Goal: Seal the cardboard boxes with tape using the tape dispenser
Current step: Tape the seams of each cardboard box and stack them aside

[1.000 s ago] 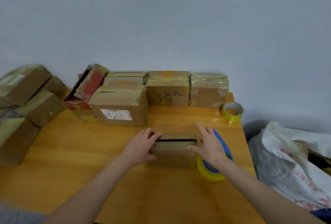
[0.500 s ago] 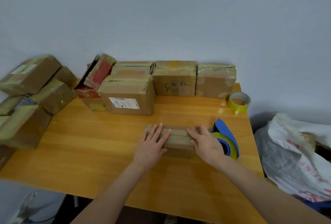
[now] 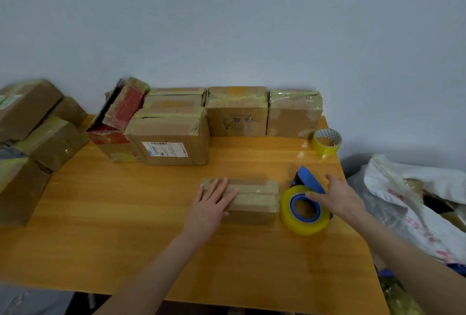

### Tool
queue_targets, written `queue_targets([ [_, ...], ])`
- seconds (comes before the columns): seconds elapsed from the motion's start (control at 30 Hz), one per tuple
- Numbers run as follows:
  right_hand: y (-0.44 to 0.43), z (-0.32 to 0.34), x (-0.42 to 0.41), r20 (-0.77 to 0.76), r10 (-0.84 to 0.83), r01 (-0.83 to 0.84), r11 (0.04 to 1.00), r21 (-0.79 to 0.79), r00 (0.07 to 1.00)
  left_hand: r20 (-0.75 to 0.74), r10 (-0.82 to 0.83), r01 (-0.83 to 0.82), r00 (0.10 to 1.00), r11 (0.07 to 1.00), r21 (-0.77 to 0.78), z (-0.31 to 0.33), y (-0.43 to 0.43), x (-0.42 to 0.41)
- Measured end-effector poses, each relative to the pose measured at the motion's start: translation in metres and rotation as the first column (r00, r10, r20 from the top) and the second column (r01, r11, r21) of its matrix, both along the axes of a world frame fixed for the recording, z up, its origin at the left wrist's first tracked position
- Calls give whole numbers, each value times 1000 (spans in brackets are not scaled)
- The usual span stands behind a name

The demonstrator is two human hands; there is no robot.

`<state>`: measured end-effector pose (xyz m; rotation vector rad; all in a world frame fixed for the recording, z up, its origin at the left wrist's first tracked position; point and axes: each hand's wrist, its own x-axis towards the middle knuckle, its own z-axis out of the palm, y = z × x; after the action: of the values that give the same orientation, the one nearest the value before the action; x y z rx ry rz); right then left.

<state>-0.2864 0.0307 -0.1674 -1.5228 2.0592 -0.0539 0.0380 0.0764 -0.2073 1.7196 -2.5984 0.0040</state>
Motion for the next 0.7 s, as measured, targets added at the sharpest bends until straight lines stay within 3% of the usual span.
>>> queue_targets([
  [0.1, 3, -30, -9, 118, -65, 40, 978, 207, 991, -4, 17, -18, 1000, 999, -36, 0, 2, 0],
  [0.23, 8, -38, -6, 192, -225, 182, 958, 220, 955, -43, 25, -29, 999, 994, -103, -5, 9, -3],
  [0.43, -1, -38, -1, 310, -319, 258, 940, 223, 896, -43, 59, -62, 997, 995, -79, -6, 10, 7],
  [0.53, -4, -33, 3, 455, -361, 283, 931, 231, 814, -65, 56, -61, 996, 996, -69, -7, 10, 8],
  [0.6, -3, -26, 2, 553, -441, 318, 896, 309, 707, -91, 58, -64, 994, 995, -73, -6, 10, 7],
  [0.7, 0, -21, -4, 610, -493, 323, 869, 375, 620, -130, 96, -105, 987, 992, -70, -6, 11, 9],
])
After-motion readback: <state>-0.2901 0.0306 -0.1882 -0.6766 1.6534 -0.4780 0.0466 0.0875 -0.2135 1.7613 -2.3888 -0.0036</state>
